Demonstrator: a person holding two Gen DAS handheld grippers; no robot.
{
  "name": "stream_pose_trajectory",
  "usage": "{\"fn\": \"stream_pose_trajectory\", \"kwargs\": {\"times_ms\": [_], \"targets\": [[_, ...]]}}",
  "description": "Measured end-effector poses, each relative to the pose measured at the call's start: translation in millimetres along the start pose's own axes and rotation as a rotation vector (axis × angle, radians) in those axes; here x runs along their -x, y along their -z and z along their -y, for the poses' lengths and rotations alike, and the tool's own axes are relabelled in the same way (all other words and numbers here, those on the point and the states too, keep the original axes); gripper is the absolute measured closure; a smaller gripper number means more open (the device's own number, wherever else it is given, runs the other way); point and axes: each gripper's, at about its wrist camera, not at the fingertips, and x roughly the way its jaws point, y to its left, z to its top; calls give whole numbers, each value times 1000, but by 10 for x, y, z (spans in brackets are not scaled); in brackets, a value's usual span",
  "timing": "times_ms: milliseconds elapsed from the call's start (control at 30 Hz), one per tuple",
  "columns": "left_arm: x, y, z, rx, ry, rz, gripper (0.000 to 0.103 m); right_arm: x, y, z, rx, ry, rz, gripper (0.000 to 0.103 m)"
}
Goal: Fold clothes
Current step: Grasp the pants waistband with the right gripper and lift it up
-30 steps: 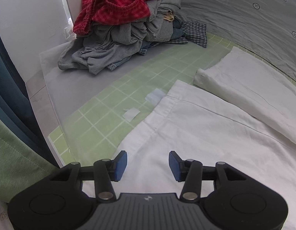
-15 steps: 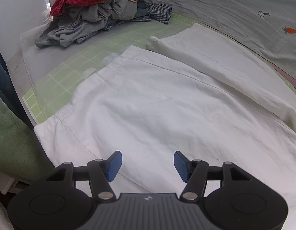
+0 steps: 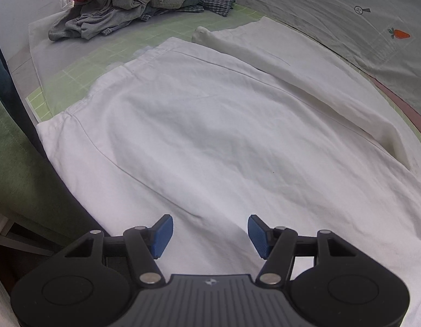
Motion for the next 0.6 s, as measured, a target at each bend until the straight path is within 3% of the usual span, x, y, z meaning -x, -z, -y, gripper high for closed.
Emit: {"fn": "stream_pose_trajectory", "kwargs": {"times_ms": [367,600], "targets": [[0,128,31,27,14,-25,41,-214,148,-58,-44,-149,-175,40],[-17,103,-32,42,21,-39,41,-260,213,-157,-63,-134,-255,43]]}}
